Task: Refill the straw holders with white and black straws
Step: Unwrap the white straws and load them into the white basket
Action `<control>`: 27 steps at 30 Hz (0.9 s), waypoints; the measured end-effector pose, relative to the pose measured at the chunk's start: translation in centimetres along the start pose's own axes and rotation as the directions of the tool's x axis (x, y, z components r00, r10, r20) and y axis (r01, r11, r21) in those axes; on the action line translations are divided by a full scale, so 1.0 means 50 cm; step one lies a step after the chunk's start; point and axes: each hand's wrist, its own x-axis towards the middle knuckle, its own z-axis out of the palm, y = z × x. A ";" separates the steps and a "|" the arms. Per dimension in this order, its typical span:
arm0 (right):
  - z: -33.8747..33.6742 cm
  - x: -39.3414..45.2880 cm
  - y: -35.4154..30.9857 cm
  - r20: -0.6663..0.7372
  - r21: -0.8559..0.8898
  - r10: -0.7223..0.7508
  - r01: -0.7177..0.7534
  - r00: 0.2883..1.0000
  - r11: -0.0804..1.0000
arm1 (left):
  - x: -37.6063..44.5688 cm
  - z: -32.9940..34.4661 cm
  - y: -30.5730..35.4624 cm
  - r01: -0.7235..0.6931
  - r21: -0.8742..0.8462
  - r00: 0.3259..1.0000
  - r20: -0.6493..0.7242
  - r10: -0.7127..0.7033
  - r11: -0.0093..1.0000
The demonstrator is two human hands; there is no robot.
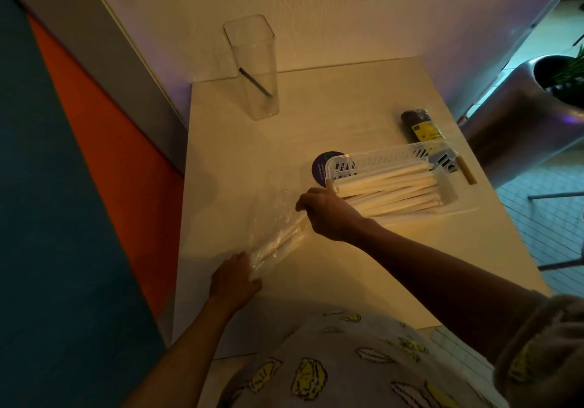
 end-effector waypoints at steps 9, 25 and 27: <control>0.015 0.019 0.001 -0.129 0.134 0.110 -0.093 0.985 0.987 | -0.028 -0.010 -0.029 0.012 -0.244 0.997 -0.071 -0.030 0.970; -0.022 0.061 -0.052 -0.194 0.487 0.270 -0.146 0.943 0.861 | -0.043 -0.042 -0.024 -0.056 -0.452 0.984 -0.178 -0.028 0.890; -0.037 0.063 -0.050 -0.180 0.516 0.278 -0.150 0.944 0.843 | -0.041 -0.045 -0.020 -0.070 -0.465 0.983 -0.182 -0.018 0.883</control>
